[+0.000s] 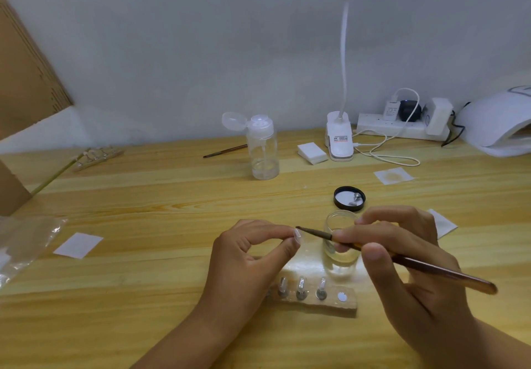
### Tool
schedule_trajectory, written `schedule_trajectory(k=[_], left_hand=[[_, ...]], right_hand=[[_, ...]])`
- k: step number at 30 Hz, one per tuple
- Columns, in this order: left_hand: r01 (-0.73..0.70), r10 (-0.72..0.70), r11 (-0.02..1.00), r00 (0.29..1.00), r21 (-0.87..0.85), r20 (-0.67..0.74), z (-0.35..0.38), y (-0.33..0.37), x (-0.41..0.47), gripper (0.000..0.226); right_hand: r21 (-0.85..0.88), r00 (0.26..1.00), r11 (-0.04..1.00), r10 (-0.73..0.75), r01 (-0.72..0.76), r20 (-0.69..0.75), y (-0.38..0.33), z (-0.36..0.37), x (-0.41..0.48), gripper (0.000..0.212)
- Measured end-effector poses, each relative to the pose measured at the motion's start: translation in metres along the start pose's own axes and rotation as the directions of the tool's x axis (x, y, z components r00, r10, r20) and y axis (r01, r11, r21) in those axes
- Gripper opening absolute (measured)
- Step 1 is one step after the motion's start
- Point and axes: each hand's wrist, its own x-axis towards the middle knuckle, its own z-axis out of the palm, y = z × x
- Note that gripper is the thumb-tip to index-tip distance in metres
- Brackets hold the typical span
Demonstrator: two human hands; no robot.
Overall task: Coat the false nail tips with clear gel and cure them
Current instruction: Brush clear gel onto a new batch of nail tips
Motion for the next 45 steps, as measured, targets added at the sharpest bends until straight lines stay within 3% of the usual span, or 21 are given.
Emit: schedule_trajectory(k=[45], left_hand=[[0.016, -0.016, 1.0, 1.0, 0.008, 0.024, 0.0001, 0.0011, -0.0003, 0.015]], right_hand=[[0.014, 1.0, 1.0, -0.011, 0.011, -0.011, 0.0066, -0.0024, 0.0002, 0.039]])
